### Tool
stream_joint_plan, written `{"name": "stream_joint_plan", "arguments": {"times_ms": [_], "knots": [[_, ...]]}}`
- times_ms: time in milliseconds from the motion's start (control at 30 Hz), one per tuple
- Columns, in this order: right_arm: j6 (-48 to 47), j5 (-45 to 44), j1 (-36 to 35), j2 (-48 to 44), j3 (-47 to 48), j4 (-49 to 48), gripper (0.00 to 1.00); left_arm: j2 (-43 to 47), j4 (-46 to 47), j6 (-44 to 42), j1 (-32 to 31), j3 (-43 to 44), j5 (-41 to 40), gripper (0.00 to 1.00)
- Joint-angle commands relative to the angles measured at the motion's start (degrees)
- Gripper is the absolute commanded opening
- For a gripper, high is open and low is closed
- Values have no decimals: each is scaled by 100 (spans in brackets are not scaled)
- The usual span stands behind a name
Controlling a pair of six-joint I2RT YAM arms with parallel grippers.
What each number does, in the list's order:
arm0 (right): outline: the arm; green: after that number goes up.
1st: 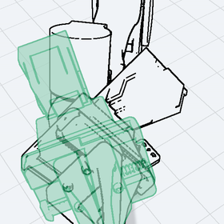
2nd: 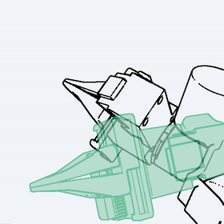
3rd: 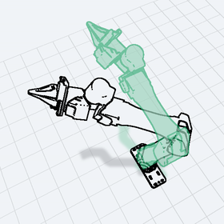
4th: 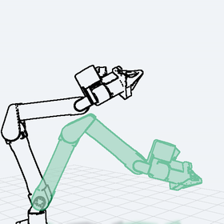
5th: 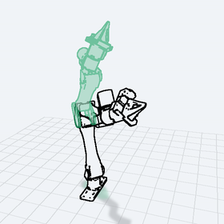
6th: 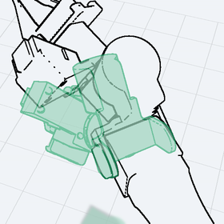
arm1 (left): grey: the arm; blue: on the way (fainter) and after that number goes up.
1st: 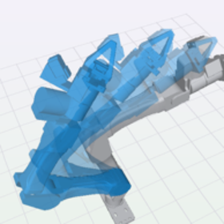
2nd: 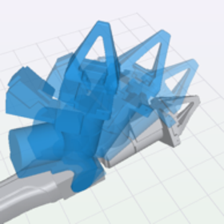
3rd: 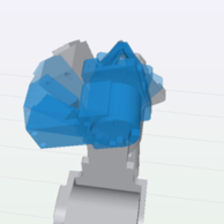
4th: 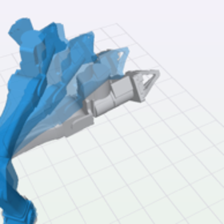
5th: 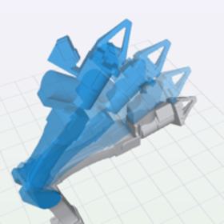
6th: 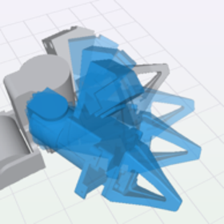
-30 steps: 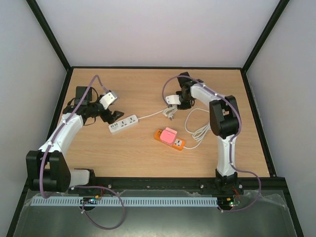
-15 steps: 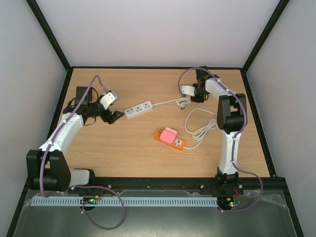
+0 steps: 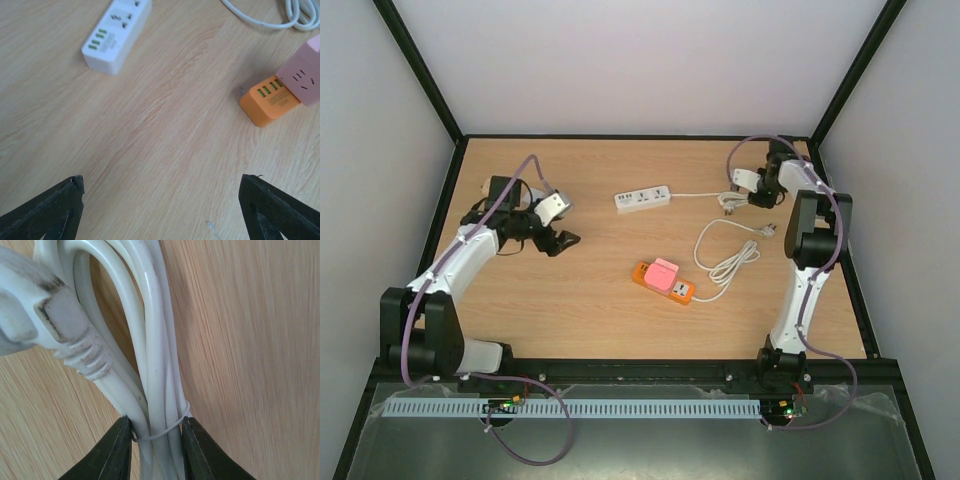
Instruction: Pull the plug off the socket
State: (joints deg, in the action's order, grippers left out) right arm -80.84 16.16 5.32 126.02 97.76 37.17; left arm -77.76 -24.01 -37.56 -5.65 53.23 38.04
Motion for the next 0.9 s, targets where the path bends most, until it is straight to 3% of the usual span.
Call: {"name": "stream_joint_plan", "arguments": {"times_ms": [0,467,600,700,867], "knots": [[-106,-486,534,110,-238,291,26,-140,-133,-154,-213,-111,51,87],[-243,-494,1592,-112,-653,160,27,-765,-186,-487,-786,52,119,86],[-252,-425,1710,-264,-827,91,32,-848,-107,-409,-905,101,119,87],[-218,-367,1731,-366,-880,81,39,-914,-116,-373,-957,140,145,87],[45,66,1728,-628,-780,158,64,-921,-83,-318,-967,170,227,87]]}}
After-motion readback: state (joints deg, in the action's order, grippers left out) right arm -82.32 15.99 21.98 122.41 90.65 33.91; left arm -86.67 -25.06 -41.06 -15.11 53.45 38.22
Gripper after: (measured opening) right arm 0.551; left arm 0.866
